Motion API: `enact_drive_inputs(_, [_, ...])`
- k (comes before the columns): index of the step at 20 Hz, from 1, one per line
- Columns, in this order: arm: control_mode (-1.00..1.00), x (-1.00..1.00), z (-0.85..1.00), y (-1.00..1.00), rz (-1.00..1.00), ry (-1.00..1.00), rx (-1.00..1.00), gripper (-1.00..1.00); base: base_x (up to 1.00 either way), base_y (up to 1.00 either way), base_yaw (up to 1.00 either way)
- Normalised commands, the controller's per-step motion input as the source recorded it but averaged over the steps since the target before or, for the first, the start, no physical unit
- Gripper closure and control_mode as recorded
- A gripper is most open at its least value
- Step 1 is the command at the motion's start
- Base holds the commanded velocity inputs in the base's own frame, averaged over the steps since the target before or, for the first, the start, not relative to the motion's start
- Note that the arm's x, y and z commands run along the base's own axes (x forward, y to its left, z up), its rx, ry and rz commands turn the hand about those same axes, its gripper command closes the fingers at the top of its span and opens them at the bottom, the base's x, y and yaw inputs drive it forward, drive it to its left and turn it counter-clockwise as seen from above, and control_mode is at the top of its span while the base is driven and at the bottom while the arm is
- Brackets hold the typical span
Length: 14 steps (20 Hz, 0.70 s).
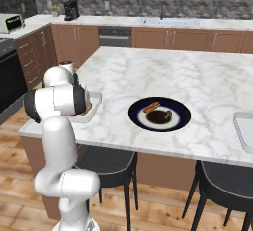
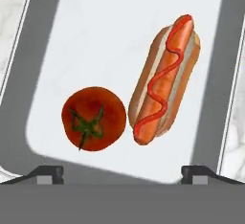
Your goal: Place one cooked food and one vegetable from the large plate to each tupperware container.
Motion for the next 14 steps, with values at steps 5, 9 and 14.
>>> enact_drive_inputs(5, [-1.00, -0.66, 0.14, -1.00, -0.21, 0.01, 0.00, -1.00, 0.00, 0.00, 0.00])
enact_drive_inputs(9, [-1.00, -0.67, 0.34, -1.00, -0.25, 0.00, 0.00, -1.00, 0.00, 0.00, 0.00])
enact_drive_inputs(14, [-1.00, -0.69, 0.44, -1.00, -0.18, 0.00, -0.02, -1.00, 0.00, 0.00, 0.00])
